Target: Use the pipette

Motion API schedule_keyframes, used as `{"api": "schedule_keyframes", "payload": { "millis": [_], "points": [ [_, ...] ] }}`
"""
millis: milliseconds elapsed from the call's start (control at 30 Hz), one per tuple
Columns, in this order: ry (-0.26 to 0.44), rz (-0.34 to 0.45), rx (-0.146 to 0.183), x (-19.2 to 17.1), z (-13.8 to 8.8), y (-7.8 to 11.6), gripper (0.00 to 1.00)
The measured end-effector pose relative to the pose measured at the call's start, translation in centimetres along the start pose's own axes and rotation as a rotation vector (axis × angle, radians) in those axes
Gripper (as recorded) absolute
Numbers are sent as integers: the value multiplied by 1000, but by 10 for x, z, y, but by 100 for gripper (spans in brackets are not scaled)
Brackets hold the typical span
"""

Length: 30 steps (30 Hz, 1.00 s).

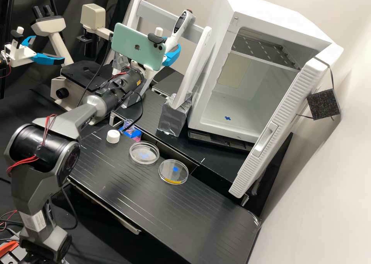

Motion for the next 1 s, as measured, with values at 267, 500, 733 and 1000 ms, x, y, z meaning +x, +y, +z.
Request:
{"api": "schedule_keyframes", "payload": {
  "millis": [267,500,733,1000],
  "points": [
    [-1,6,18,0,-2,2,0],
    [14,-7,11,-1,-13,-1,0],
    [47,7,-21,5,-31,2,0],
    [48,-34,-33,7,-38,-9,0]
  ]
}}
